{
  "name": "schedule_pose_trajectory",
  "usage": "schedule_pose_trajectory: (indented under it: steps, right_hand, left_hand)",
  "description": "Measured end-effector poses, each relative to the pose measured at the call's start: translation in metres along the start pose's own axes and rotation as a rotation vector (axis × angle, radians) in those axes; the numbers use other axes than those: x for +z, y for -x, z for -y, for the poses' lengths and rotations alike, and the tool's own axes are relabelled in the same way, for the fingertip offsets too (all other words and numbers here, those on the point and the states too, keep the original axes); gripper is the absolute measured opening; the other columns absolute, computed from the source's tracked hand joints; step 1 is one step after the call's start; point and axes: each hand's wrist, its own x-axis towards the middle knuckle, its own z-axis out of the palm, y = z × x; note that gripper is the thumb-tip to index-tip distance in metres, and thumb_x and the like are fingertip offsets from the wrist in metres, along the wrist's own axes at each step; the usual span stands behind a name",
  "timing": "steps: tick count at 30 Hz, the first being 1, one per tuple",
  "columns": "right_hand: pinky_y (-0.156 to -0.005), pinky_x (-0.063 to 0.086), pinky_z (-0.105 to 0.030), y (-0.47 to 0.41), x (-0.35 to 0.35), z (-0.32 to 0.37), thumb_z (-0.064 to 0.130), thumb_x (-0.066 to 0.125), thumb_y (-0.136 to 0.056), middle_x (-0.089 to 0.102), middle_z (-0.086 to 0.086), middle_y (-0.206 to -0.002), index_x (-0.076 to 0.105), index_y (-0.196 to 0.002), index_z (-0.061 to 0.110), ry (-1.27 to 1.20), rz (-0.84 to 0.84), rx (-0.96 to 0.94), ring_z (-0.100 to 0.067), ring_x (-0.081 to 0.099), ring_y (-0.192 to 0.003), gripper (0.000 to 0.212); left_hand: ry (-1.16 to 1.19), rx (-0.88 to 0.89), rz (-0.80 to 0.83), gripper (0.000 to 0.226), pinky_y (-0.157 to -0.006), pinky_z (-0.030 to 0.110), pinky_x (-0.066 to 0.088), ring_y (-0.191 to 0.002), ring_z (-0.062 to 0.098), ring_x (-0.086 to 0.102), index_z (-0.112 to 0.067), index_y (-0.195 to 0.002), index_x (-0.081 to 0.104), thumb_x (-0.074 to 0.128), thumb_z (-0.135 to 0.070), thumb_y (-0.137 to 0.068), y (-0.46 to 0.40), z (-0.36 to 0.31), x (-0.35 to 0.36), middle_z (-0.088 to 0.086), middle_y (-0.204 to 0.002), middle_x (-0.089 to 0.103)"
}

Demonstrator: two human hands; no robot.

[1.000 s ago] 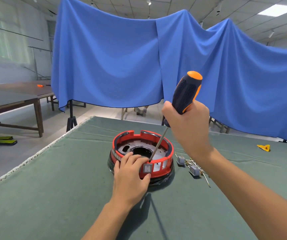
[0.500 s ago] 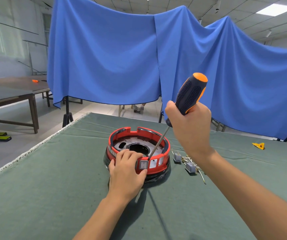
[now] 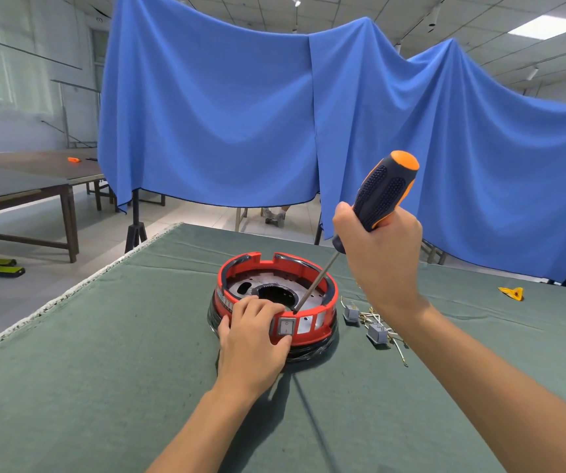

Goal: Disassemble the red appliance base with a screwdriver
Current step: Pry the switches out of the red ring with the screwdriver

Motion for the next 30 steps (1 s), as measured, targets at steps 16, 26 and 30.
schedule_pose_trajectory:
  steps: [16, 26, 30]
  right_hand:
    - [-0.046, 0.045, -0.042, 0.004, 0.002, -0.003, 0.036, 0.050, -0.069, 0.046, -0.010, -0.049, 0.034, -0.049, 0.015, -0.029, 0.007, -0.007, -0.037, 0.055, -0.051, 0.034]
    - [-0.042, 0.031, -0.019, 0.006, 0.010, -0.003, 0.030, 0.052, -0.074, 0.048, -0.006, -0.052, 0.029, -0.051, 0.021, -0.003, 0.039, -0.116, -0.016, 0.040, -0.043, 0.033]
    - [-0.045, 0.033, -0.031, -0.009, 0.020, -0.002, 0.022, 0.052, -0.073, 0.037, -0.009, -0.045, 0.023, -0.052, 0.020, 0.033, 0.056, -0.055, -0.018, 0.032, -0.045, 0.035]
  left_hand:
    - [0.015, 0.003, -0.015, 0.039, -0.108, 0.049, 0.028, -0.126, 0.006, 0.031, -0.029, -0.116, 0.059, 0.070, -0.030, -0.079, 0.000, 0.000, 0.001, -0.015, -0.119, 0.052]
    - [0.009, -0.012, -0.026, 0.036, -0.106, 0.049, 0.028, -0.122, 0.005, 0.032, -0.030, -0.110, 0.060, 0.072, -0.032, -0.076, -0.002, -0.004, 0.001, -0.017, -0.114, 0.053]
    - [0.000, -0.018, -0.024, 0.035, -0.106, 0.047, 0.029, -0.121, 0.006, 0.032, -0.031, -0.108, 0.060, 0.072, -0.035, -0.076, -0.003, -0.005, 0.001, -0.018, -0.112, 0.052]
